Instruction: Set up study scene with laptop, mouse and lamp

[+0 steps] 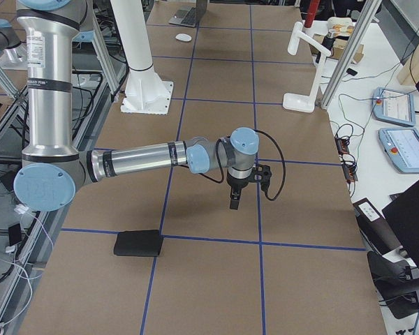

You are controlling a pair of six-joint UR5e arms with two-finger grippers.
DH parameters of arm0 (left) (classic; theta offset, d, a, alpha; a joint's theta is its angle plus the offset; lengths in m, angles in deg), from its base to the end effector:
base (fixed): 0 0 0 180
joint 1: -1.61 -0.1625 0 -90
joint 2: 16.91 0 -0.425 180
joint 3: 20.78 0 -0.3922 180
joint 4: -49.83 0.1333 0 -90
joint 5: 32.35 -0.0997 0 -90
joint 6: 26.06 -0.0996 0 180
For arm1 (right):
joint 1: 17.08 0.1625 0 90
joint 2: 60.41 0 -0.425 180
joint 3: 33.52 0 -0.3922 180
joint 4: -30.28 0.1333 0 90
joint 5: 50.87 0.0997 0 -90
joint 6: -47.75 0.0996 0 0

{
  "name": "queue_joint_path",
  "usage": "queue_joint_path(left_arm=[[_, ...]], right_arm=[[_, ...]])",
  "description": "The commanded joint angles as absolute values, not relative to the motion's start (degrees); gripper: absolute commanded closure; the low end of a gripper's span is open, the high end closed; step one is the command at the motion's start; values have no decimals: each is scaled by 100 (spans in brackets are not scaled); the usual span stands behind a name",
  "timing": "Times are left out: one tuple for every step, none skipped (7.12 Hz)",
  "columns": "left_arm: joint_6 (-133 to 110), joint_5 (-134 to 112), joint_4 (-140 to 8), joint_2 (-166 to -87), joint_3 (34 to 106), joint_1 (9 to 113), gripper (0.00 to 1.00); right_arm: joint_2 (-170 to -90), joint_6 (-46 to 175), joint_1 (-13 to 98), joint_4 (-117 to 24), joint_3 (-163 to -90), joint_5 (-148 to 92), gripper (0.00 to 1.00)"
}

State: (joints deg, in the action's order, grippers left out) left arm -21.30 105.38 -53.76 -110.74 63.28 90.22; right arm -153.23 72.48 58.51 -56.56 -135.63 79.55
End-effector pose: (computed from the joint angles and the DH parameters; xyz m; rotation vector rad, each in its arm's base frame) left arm -0.0467 -0.5327 0.6468 0.1438 0.8389 0.0282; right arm -0.0529 -0.4819 0.5762 -0.0392 -0.7319 0.0953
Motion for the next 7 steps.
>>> queue_joint_path(left_arm=[[-2114,10511,-5467,-11052,6377,9012,0],[-2122,10581,-5494,-11043,6377,9012,0],[-2114,10581,-5468,-11043,6351,9003,0],[-2105,10590,-5450,-11043,6386,9003,0],[-2105,10590,-5450,-11043,6403,8994,0],[-2114,10590,-5459,-11043,6412,8994,0],[-2122,10590,-5450,-11026,6395,8985,0]], right_arm=[[-15322,7263,5850,-5655,-13574,7956,1],[-15313,7306,5815,-5655,-13644,7956,1],[-15313,7307,5728,-5655,-13653,7964,1],[-15322,7263,5727,-5612,-13636,8130,1],[-15348,7245,5727,-5507,-13601,8410,1],[-15348,7237,5718,-5471,-13600,8413,1],[-15331,7236,5718,-5358,-13653,8413,1]])
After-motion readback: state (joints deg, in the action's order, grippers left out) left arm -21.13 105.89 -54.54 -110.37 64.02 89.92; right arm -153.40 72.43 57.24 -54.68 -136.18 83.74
